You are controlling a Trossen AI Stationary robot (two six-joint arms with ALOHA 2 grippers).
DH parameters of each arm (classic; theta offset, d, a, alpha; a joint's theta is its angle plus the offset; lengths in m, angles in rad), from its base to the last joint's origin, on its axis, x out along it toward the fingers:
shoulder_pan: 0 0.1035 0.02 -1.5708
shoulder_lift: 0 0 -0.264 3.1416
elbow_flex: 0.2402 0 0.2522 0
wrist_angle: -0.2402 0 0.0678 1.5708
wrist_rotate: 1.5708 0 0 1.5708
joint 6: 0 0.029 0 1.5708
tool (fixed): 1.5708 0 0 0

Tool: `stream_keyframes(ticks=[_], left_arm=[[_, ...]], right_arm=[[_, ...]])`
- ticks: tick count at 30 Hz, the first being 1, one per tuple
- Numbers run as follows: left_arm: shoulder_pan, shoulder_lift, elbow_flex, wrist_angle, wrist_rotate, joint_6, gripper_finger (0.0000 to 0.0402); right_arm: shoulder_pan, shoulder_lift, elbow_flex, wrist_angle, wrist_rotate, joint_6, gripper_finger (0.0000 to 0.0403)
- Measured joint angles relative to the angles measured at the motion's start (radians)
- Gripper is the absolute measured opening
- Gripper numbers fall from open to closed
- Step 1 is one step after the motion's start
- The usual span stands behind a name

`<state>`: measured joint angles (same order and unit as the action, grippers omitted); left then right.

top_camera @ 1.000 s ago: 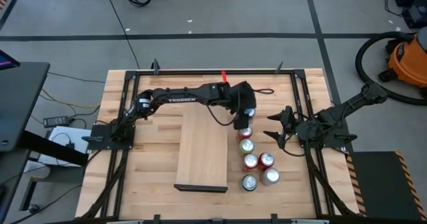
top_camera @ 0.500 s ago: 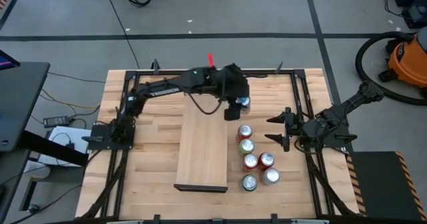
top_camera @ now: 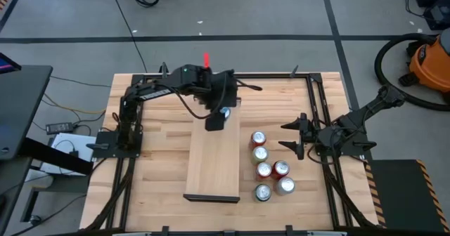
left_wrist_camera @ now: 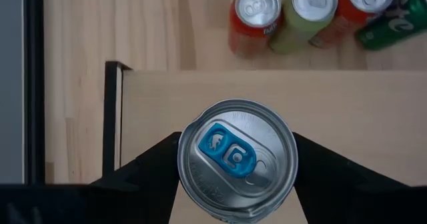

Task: Place canned beverage on shelf
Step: Put the blue soda can on the shelf

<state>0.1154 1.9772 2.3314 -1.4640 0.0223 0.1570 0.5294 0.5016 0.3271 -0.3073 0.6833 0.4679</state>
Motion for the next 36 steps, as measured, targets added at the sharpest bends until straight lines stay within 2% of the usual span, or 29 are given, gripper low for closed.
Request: stream_keyframes(ticks=[10, 23, 32, 36], left_arm=[[0.034, -0.002, 0.000, -0.026, -0.016, 0.018, 0.0249], [0.074, 0.001, 0.000, 0.082, -0.024, 0.044, 0.0250], [0.071, 0.008, 0.000, 0.059, -0.062, -0.010, 0.0295], [0.071, 0.008, 0.000, 0.035, -0.062, -0.016, 0.0300]], right_arm=[[0.000, 0.017, 0.000, 0.007, 0.003, 0.004, 0.0348], [0.000, 0.017, 0.000, 0.007, 0.003, 0.008, 0.0348], [0.000, 0.017, 0.000, 0.021, 0.001, 0.005, 0.0348], [0.000, 0.017, 0.000, 0.025, -0.004, 0.004, 0.0348]])
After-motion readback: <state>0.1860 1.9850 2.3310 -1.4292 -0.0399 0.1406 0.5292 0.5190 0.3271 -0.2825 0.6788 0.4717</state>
